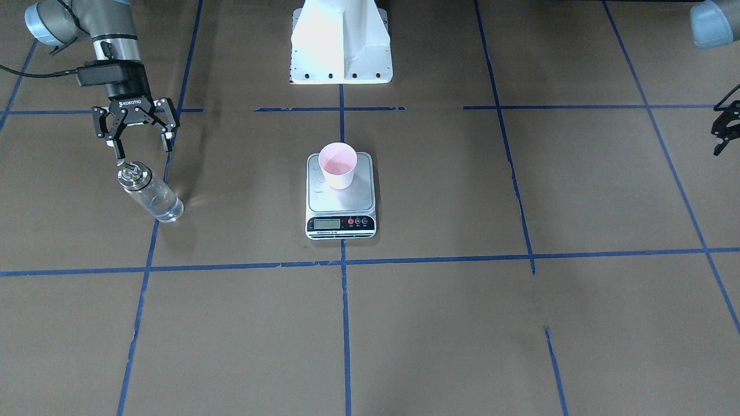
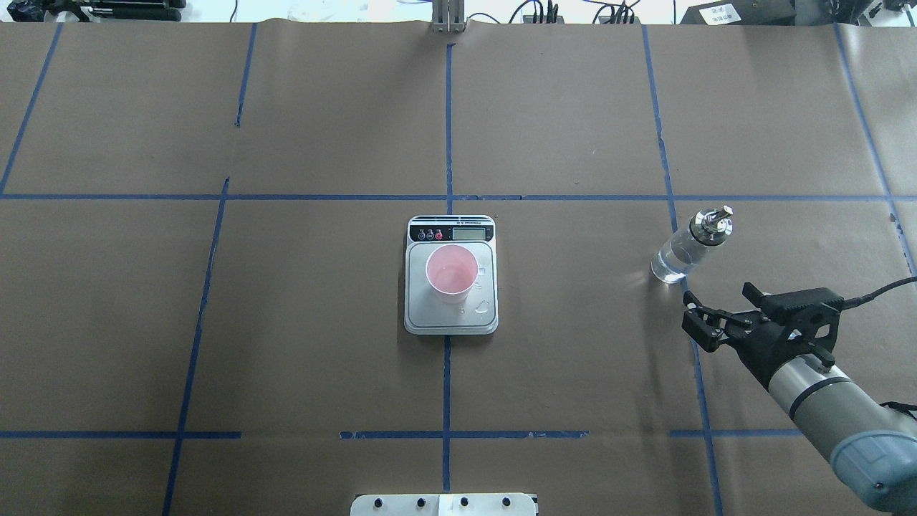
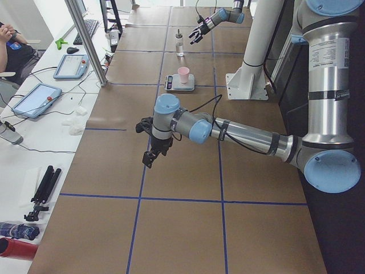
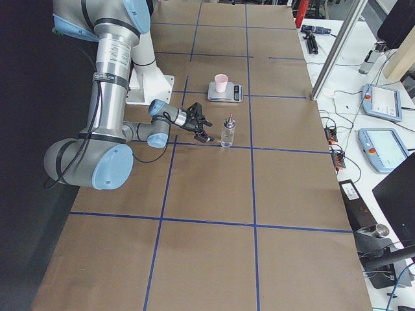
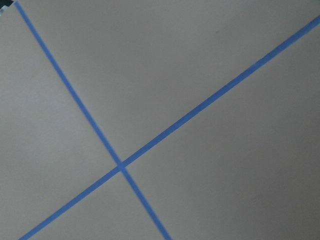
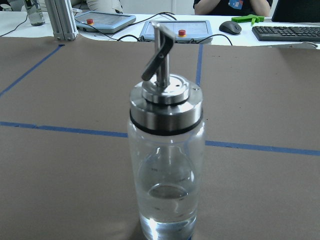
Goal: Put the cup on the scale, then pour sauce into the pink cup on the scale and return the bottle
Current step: 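Grasp the glass spout bottle with the right gripper and lift it, then carry the bottle with the right gripper over the pink cup and tilt it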
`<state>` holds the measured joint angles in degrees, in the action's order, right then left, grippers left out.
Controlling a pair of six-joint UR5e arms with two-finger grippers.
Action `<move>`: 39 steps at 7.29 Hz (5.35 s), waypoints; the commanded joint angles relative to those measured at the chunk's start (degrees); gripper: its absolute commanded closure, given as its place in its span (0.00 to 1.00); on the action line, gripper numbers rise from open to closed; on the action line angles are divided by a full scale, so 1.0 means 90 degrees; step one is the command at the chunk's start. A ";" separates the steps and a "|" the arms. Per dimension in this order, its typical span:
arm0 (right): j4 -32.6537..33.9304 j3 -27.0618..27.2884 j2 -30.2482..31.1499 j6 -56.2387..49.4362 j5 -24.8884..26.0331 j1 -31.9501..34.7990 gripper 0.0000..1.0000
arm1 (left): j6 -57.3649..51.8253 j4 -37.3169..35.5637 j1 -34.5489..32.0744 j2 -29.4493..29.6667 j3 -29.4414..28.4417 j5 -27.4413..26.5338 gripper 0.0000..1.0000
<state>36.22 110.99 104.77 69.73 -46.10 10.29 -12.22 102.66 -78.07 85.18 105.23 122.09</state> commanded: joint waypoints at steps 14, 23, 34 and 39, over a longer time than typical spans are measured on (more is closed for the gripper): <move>-0.0079 -0.1453 -0.1610 -0.0824 -0.0111 0.0995 0.21 | -0.0058 0.0625 -0.0368 0.0106 -0.0765 0.0067 0.00; 0.0692 -0.0379 -0.2412 -0.2396 -0.0747 0.1406 1.00 | -0.0077 0.0605 -0.0417 0.0106 -0.0696 0.0106 0.00; 0.4116 -0.0515 -0.3945 -0.6312 0.1985 0.0421 1.00 | -0.0419 0.0244 -0.1179 -0.0148 -0.0794 0.0741 0.00; 0.4627 -0.0905 -0.4062 -0.8030 0.3070 0.0234 1.00 | -0.0419 0.0253 -0.1169 -0.0128 -0.0872 0.0702 0.00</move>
<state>77.32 103.49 68.50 0.87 -20.46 12.47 -15.99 104.95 -88.60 84.01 97.44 128.48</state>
